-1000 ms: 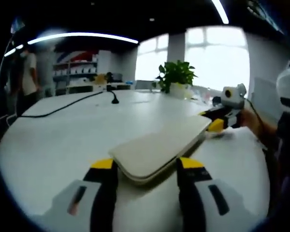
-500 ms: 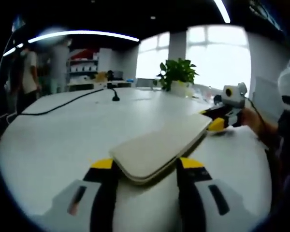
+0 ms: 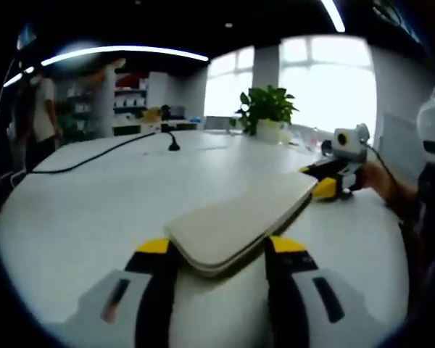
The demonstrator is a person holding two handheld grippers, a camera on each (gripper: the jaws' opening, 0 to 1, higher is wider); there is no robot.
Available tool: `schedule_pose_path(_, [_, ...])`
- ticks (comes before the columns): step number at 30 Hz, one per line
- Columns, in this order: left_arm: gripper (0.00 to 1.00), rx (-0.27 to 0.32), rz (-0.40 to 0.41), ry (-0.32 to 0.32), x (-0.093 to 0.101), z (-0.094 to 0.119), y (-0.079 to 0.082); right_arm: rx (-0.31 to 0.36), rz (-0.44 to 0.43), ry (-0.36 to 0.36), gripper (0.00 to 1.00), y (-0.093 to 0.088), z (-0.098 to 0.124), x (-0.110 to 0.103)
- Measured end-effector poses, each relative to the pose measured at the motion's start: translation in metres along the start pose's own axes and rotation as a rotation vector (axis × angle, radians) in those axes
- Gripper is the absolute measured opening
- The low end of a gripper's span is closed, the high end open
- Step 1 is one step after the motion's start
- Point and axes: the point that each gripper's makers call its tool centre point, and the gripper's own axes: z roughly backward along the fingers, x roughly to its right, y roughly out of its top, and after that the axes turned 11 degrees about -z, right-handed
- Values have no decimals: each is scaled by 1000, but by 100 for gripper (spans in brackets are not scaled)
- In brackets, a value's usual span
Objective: Arrange the utensils inside the cutlery case until each visible utensil rests in its matching compartment.
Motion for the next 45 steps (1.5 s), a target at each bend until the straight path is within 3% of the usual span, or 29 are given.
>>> schedule_pose_path(9, [53,-11,3,-2,-2,0,-1,8,-5,6,40,1,-1,1])
schedule_pose_path(13, [54,-15,-4,-1,-1,-1,-2,30,-8,-3,47,4,0,4])
schedule_pose_path(19, [53,-14,-5,2,-2,-1,-2,33,1,-6,49,5,1,4])
schedule_pose_path(22, [53,-15,-6,1,-1,-1,-2,57,-52,-40,55,7,3,11])
schedule_pose_path(30, [64,-14,-46,18,-3,2,0,98,-60,-57,58,14,12,12])
schedule_pose_path(33, [70,-10,-44,37,-7,7,1,188,-126,-82,71,32,20,14])
schedule_pose_path(37, [74,13,-25,64,-13,20,8,264,-173,-86,74,48,32,12])
schedule_pose_path(42, [75,49,-54,136,-25,36,22,368,-209,-151,91,75,55,11])
schedule_pose_path(45, [83,87,-1,174,-33,44,35,381,-176,-261,99,86,74,19])
